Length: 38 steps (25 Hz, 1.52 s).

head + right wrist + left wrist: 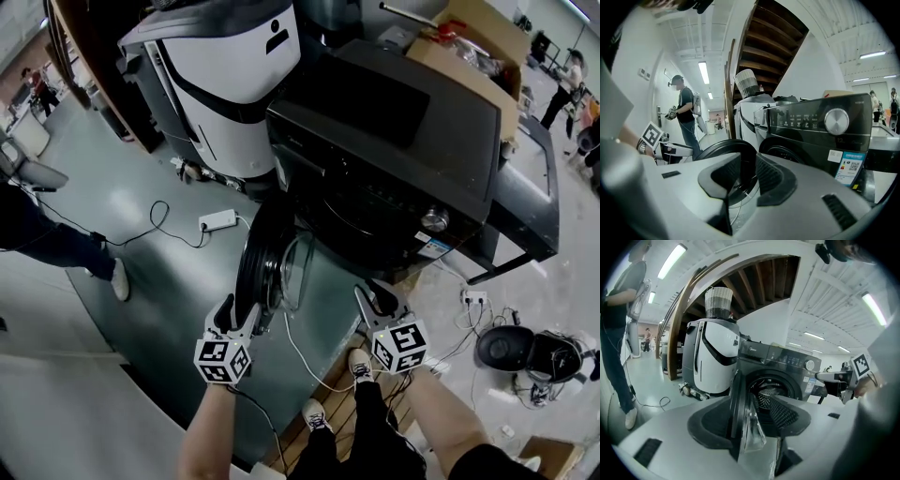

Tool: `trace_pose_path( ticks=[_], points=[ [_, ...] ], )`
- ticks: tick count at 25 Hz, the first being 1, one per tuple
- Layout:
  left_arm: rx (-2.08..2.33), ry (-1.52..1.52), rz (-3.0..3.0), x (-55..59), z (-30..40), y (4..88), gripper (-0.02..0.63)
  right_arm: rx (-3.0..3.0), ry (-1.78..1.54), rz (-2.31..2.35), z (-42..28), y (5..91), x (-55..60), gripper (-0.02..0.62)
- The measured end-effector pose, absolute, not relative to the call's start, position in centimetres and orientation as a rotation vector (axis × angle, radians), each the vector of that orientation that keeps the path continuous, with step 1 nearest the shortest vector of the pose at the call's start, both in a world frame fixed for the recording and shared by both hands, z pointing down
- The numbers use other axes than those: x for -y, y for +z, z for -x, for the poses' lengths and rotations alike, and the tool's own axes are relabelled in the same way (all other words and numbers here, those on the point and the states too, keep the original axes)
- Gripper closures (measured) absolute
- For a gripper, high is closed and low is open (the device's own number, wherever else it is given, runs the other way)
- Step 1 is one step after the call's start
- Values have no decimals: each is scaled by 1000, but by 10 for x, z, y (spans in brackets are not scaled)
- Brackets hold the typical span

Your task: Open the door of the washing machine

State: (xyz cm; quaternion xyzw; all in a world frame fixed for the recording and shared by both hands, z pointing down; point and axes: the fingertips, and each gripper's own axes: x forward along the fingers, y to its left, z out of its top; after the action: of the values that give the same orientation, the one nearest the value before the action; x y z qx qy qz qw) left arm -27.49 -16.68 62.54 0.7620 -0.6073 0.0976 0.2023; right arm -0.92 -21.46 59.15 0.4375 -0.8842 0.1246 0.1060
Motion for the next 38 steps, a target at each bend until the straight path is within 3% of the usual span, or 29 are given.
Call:
trace_pose_path(
  ticks=[5, 8, 11, 38],
  points=[
    [1642, 228, -2274, 148, 252, 574, 351, 2607, 325, -1320, 8, 559, 195, 568],
    [1607, 207, -2365, 132, 236, 541, 431, 2614, 297, -1338, 7, 535, 178, 577],
    [1573, 178, -2419, 114, 224, 512, 576, 2609, 271, -1382, 2, 510, 159, 578],
    [1366, 159, -2548, -10, 67, 414, 589, 2692, 210, -1343, -64, 406, 25, 578]
  ],
)
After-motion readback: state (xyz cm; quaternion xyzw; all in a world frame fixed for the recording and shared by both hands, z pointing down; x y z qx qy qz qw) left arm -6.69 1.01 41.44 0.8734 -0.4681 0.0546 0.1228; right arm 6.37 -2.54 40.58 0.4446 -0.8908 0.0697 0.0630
